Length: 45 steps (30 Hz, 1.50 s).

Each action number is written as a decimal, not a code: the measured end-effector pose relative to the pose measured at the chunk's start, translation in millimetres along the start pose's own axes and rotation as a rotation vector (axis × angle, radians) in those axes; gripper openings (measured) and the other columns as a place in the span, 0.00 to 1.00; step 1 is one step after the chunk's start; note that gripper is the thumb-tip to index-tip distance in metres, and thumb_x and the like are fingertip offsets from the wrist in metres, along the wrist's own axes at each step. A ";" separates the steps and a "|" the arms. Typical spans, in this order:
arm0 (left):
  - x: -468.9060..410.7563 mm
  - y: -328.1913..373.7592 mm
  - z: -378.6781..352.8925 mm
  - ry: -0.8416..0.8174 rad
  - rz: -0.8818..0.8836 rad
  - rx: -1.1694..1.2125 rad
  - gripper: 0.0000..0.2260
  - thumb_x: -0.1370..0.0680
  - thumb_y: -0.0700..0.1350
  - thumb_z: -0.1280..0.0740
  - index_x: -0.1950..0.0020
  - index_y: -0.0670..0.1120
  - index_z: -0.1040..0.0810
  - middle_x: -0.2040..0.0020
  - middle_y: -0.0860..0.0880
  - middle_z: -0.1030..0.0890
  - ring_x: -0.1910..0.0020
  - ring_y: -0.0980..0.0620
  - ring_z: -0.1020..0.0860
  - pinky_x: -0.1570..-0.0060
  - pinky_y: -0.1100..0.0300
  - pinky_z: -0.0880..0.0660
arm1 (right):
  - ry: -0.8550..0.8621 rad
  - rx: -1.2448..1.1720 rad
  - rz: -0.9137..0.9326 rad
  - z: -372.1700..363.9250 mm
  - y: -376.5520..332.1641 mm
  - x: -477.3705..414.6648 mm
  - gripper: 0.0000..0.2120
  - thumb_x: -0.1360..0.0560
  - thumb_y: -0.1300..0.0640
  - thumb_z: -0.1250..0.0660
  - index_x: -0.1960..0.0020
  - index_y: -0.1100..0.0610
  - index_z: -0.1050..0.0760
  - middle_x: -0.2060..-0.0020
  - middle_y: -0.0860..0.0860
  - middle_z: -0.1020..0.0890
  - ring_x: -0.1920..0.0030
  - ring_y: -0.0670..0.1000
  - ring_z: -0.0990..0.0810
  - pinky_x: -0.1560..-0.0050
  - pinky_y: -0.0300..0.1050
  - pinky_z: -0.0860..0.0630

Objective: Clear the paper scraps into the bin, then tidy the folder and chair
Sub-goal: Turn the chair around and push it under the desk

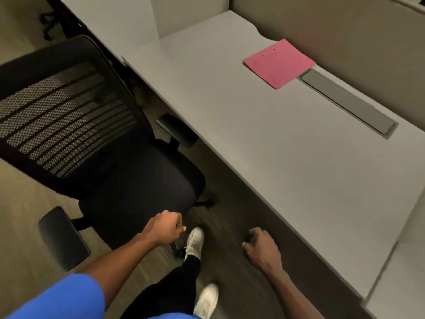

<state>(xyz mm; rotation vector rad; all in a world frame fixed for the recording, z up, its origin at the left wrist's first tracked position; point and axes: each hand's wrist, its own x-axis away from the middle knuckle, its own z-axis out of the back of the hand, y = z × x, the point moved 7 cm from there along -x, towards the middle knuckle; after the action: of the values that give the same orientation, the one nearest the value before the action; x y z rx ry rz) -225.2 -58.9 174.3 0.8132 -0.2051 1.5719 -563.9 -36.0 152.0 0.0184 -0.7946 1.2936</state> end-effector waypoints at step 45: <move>93.5 -458.0 248.9 0.460 0.130 0.242 0.15 0.23 0.54 0.21 0.47 0.44 0.17 0.52 0.47 0.13 0.50 0.44 0.14 0.44 0.49 0.18 | -0.126 0.078 0.255 -336.8 -428.3 103.7 0.36 0.29 0.34 0.27 0.28 0.47 0.31 0.34 0.52 0.23 0.33 0.57 0.23 0.36 0.57 0.22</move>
<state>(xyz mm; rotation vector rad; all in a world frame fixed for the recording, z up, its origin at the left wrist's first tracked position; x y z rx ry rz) 296.2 -37.3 264.4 0.6079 0.2753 1.8860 -18.7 64.3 133.7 0.0632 -0.8743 1.5765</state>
